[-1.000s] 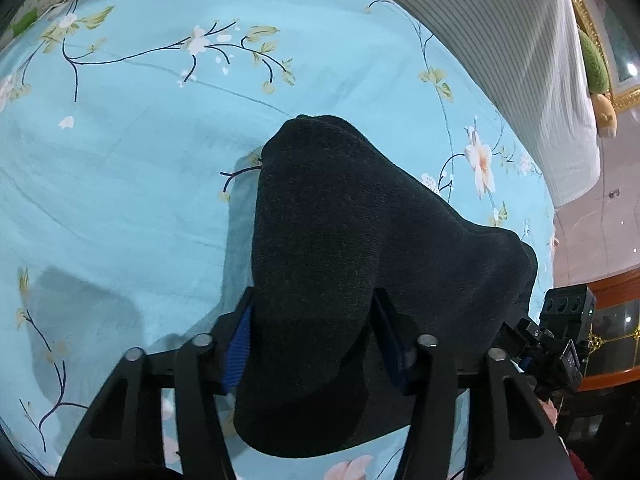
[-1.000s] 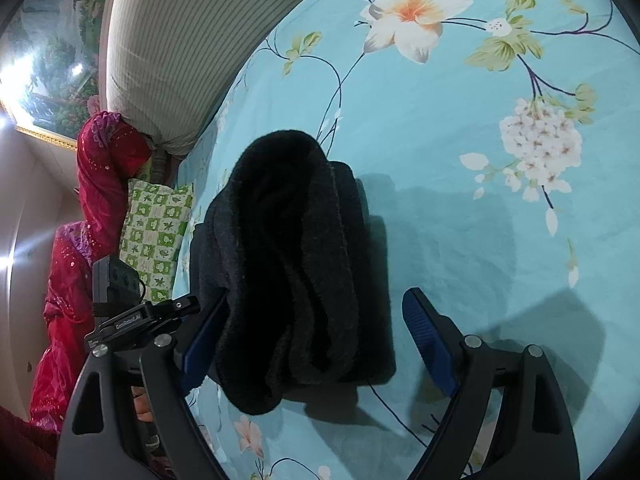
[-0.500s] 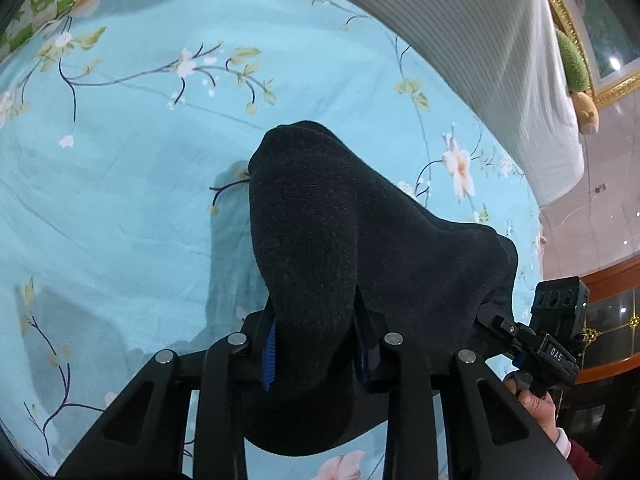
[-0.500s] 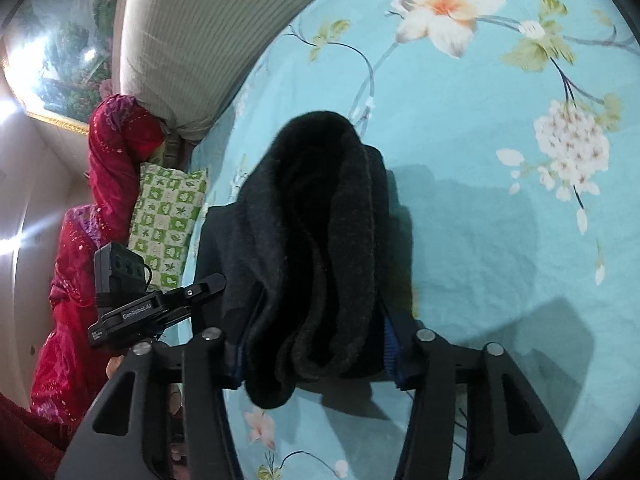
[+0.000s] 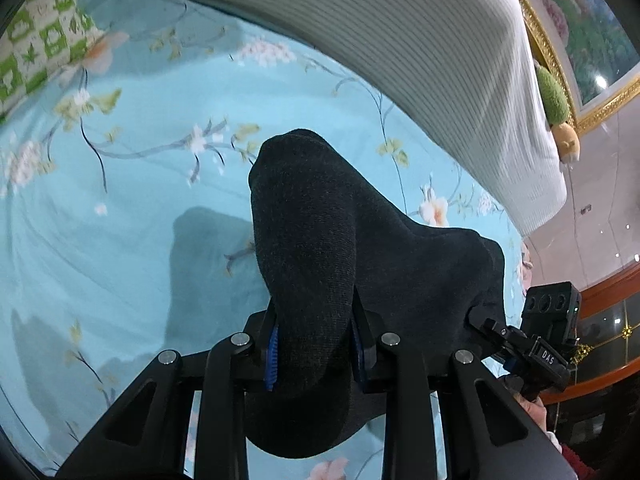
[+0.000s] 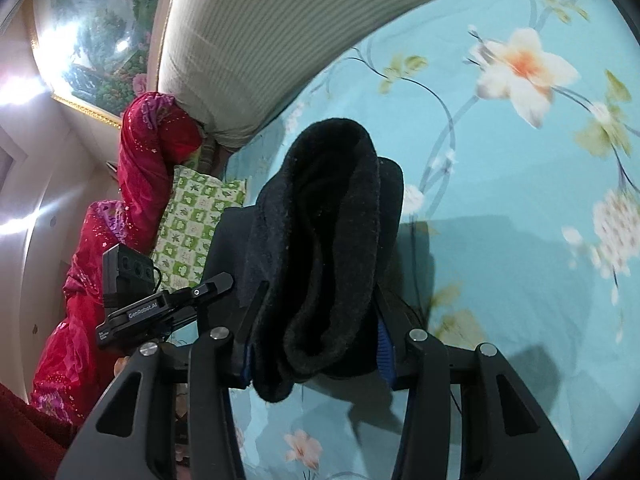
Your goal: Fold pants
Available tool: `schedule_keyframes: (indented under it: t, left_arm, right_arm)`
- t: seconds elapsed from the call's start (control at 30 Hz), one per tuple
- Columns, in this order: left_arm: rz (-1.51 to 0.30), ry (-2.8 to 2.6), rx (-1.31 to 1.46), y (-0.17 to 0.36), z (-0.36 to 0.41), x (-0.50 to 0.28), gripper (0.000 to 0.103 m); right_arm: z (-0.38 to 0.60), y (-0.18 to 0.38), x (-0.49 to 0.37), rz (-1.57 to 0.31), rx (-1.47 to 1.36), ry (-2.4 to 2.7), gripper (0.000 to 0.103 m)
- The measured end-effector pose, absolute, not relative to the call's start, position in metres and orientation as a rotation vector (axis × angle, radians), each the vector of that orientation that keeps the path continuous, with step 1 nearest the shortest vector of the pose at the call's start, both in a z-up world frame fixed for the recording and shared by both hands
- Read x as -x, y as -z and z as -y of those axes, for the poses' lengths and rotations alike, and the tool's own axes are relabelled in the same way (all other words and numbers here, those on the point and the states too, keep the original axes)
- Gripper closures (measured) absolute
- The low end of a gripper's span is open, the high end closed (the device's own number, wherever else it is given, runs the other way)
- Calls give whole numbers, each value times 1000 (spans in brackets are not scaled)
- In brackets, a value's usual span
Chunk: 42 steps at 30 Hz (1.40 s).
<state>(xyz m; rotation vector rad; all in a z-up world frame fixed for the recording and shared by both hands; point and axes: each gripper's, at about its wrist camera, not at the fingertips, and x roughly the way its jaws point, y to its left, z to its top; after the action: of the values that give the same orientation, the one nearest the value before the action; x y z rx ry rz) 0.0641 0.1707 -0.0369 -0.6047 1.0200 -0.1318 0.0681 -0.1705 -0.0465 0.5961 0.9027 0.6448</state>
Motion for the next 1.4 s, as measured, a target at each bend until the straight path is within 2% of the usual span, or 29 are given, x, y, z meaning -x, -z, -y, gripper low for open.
schedule_keyframes:
  t: [0.57,1.13,1.4]
  left_arm:
    - [-1005,-6,592,52,-230,-94,76]
    - [-1032,-19,600,66,-236,-93,76]
    - [-1050,-19,594,77,-238,-94,72]
  right_arm:
    - [112,49,-134,-945,-506,-697,56]
    - [102,61,-142,-993,-518,-687,56]
    - [103,70,-146,-1018,-515,-657,53]
